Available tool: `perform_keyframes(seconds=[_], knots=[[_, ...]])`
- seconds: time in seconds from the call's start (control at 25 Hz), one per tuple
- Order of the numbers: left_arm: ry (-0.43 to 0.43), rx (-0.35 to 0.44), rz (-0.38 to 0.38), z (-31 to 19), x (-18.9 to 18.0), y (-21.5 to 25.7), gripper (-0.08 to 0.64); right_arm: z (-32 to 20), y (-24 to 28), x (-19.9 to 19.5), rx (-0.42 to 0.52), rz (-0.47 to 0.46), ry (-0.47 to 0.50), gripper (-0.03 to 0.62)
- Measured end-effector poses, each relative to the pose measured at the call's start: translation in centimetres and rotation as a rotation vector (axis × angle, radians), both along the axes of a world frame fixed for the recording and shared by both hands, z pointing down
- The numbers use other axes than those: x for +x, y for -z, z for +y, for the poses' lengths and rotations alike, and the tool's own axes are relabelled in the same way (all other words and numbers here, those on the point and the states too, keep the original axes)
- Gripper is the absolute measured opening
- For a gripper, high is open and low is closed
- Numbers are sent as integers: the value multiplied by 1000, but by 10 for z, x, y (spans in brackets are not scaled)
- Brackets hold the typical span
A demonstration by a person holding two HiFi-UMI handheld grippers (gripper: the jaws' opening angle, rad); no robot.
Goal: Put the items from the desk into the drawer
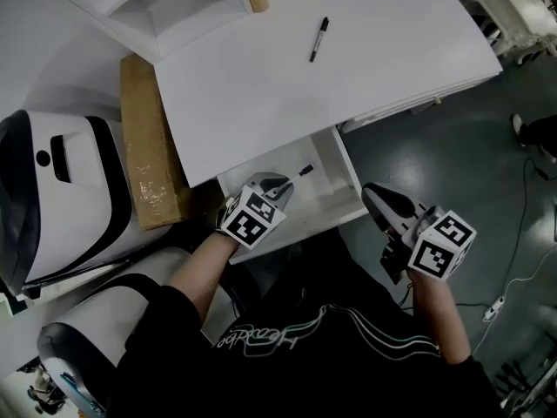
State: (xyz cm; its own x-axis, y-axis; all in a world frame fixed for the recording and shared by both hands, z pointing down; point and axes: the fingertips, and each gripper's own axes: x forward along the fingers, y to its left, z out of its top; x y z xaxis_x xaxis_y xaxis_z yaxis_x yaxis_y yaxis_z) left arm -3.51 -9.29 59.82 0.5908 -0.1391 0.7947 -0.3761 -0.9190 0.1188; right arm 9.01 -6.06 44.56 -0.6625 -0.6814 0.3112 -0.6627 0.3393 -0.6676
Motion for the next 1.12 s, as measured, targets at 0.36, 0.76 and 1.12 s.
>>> perform_keyframes(seconds=[0.36,0.76,1.12], knots=[[-41,-66,-138,-9,8,-102,54,-9,-31,31,-76,3,-41,46],[-55,-105,-195,0,10,-142,90,-10,-41,41,-110,-2,-61,46],[-14,-125,-95,-5,4,-79,210,-9,-22,20,-56,-10,-28,46]])
